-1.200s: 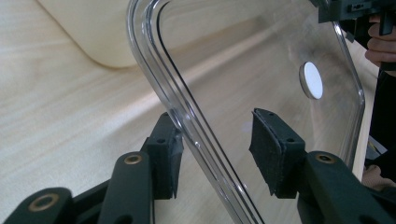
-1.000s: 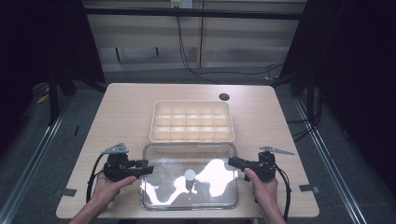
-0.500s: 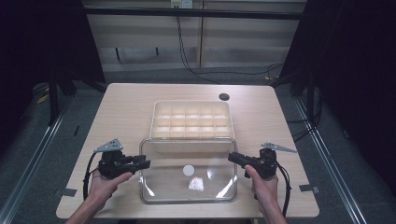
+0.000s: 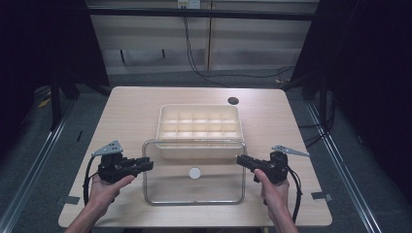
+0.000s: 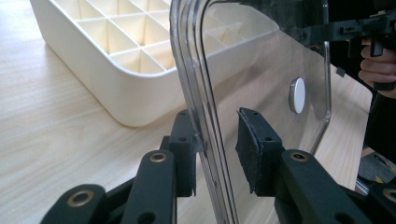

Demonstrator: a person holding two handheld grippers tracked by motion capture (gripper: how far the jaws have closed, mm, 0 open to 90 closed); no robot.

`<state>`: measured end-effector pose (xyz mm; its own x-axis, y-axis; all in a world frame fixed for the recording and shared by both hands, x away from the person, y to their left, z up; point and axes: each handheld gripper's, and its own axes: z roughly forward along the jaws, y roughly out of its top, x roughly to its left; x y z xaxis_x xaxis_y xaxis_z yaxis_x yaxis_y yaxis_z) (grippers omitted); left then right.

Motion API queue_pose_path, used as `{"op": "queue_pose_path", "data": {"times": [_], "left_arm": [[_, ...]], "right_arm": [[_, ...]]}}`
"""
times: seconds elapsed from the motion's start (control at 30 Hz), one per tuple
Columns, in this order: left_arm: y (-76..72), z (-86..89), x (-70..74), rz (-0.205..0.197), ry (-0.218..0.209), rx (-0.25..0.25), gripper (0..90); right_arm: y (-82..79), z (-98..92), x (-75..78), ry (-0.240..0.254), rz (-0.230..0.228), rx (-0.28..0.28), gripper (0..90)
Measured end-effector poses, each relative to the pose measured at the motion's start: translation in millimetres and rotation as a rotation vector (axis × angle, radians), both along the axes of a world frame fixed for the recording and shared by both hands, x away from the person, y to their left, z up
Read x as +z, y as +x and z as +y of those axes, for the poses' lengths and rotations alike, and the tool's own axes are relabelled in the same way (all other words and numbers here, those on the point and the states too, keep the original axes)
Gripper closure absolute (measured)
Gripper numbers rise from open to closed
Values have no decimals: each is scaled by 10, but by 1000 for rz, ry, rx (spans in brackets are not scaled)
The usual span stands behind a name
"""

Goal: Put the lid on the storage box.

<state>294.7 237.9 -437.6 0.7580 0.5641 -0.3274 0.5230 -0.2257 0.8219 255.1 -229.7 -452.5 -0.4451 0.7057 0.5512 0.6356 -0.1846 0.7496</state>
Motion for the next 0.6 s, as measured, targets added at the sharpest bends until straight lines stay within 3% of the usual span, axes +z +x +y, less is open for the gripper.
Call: {"op": "queue_pose_path", "data": {"times": [0.5, 0.6], "left_arm": [[123, 15, 201, -32, -29, 0, 709], [144, 26, 212, -32, -37, 7, 709]], "right_arm": [[72, 1, 199, -3, -54, -13, 706], [99, -11, 223, 28, -58, -9, 715]]}}
